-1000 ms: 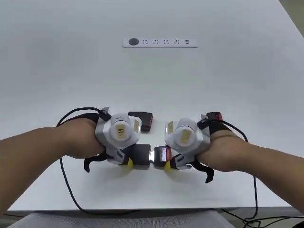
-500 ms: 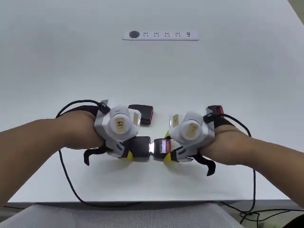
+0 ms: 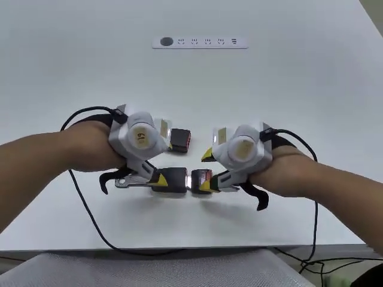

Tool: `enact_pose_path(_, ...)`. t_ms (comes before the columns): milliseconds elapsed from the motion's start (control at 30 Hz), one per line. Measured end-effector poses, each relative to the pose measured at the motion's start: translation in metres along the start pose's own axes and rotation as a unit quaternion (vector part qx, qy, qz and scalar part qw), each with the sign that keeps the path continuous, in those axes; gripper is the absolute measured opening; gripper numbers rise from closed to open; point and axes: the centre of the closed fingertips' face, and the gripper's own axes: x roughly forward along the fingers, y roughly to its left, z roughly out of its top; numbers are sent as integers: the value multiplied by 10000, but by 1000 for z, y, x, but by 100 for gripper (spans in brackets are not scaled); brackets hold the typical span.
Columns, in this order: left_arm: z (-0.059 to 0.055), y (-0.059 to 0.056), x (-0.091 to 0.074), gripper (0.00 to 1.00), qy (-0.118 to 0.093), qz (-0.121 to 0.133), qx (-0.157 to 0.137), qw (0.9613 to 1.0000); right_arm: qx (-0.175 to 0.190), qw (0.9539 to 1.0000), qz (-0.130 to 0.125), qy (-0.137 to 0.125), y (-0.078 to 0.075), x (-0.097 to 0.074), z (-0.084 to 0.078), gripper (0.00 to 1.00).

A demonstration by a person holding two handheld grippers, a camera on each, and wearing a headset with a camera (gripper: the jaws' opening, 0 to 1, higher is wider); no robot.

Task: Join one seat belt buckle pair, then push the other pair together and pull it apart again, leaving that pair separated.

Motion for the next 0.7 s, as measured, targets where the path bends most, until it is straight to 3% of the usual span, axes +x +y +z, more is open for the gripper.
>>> enact_pose_path(200,-4,27,3,49,-20,166,8,9999,55,9997,-196,108,-23,-12,-22,36)
enact_pose_path(367,-14,49,11,50,45,227,-64,9997,163,9987,-401,274,-52,-30,-52,36)
enact_pose_path(700,-14,63,17,50,174,89,-46,9998,245,9960,-637,579,-102,-59,-102,38)
